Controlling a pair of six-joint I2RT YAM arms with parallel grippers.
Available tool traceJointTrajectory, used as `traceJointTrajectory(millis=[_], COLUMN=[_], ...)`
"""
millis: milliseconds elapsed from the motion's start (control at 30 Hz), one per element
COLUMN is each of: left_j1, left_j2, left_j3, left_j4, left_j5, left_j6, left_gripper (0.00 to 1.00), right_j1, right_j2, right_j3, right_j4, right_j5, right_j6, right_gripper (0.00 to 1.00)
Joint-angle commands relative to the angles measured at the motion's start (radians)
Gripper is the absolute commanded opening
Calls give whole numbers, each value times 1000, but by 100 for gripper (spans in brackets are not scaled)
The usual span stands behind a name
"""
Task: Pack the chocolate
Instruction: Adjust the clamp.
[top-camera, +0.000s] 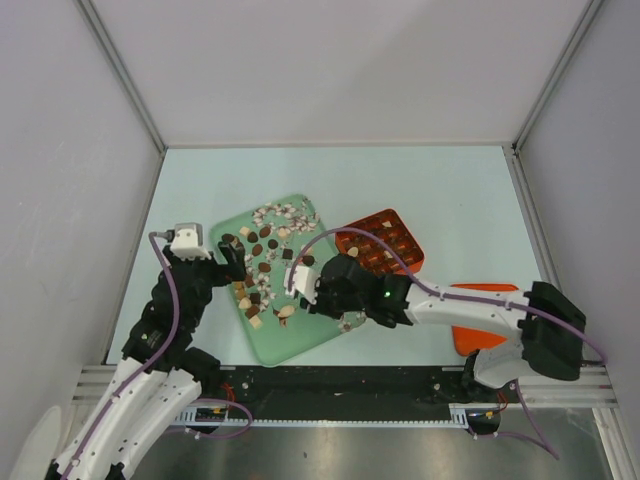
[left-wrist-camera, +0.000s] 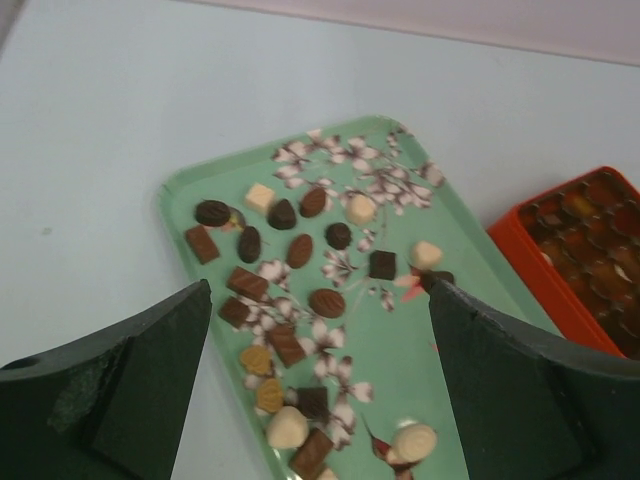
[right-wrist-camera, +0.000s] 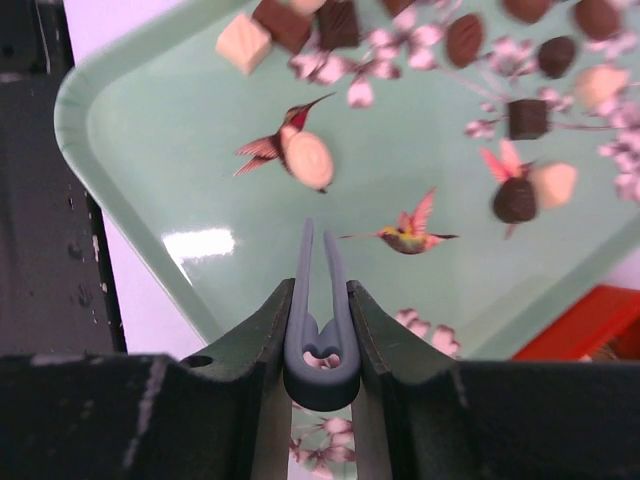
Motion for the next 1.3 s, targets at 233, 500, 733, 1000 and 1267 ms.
traceJointTrajectory(millis=[233,500,733,1000,1267], left_j1=[7,-26,-59,-128,-161], left_j2=[39,81,120,188,157], left_j3=[-172,-296,-350,-358,-391], left_j4=[230,456,592,698,738], left_j5=[507,583,578,532,484], left_j6=[-659,-971,-1133,-1226,-1327], left_gripper=[95,95,94,85,56], right_j1=[15,89,139,155,162], right_j2=[-316,-345,-318,-255,-213], right_j3=[-229,-314,-344,-349,-361], right_j4=[424,622,795,895,929], right_j5=[233,385,480,486,492], right_j6=[161,182,161,159,169], right_gripper=[18,18,18,18,19])
